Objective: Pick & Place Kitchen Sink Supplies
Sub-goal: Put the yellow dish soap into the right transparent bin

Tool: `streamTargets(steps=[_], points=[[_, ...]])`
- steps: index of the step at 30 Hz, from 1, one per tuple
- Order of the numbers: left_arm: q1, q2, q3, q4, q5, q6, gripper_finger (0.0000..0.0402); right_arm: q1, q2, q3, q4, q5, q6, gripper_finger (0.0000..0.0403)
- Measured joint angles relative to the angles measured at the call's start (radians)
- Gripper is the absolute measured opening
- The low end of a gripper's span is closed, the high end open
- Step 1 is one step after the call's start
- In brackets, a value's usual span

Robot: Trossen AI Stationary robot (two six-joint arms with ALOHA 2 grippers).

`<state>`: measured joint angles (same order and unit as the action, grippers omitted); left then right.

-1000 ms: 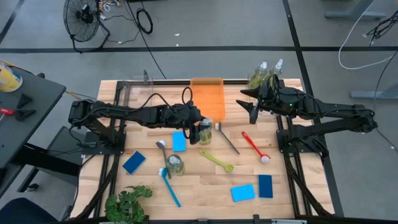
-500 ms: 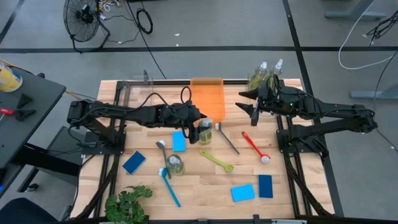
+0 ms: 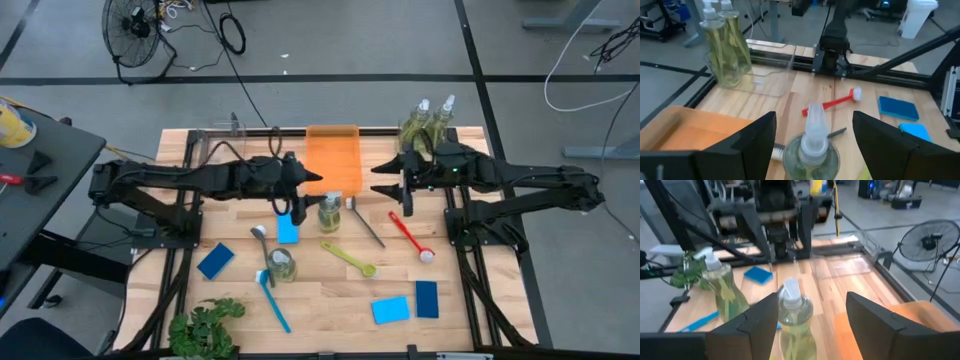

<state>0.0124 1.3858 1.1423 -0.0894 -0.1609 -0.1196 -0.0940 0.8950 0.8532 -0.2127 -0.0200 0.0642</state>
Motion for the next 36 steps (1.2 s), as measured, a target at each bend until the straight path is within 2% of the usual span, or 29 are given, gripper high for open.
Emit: streamTargets(steps=[8, 13, 19, 23, 31, 36], points=[[0.001, -0.083, 0.0, -0.003, -0.08, 0.002, 0.0268, 0.0, 0.127, 0.0, 0.035, 0.0, -0.001, 0.0235], [0.001, -0.107, 0.0, -0.011, -0.138, 0.002, 0.0268, -0.001, 0.206, -0.001, 0.059, 0.0, -0.002, 0.0257], [0.001, -0.106, 0.0, -0.017, -0.142, 0.001, 0.0268, -0.005, 0.287, -0.001, 0.163, -0.097, 0.0, 0.0287], [0.001, -0.105, 0.0, -0.019, -0.143, 0.0, 0.0268, -0.005, 0.348, -0.001, 0.24, -0.112, -0.017, 0.0296], [0.001, -0.105, 0.0, -0.019, -0.142, 0.0, 0.0268, -0.005, 0.44, -0.001, 0.357, -0.126, -0.047, 0.0293], [0.001, -0.105, 0.0, -0.019, -0.176, 0.0, 0.0268, -0.005, 0.484, -0.001, 0.393, -0.13, -0.051, 0.029]])
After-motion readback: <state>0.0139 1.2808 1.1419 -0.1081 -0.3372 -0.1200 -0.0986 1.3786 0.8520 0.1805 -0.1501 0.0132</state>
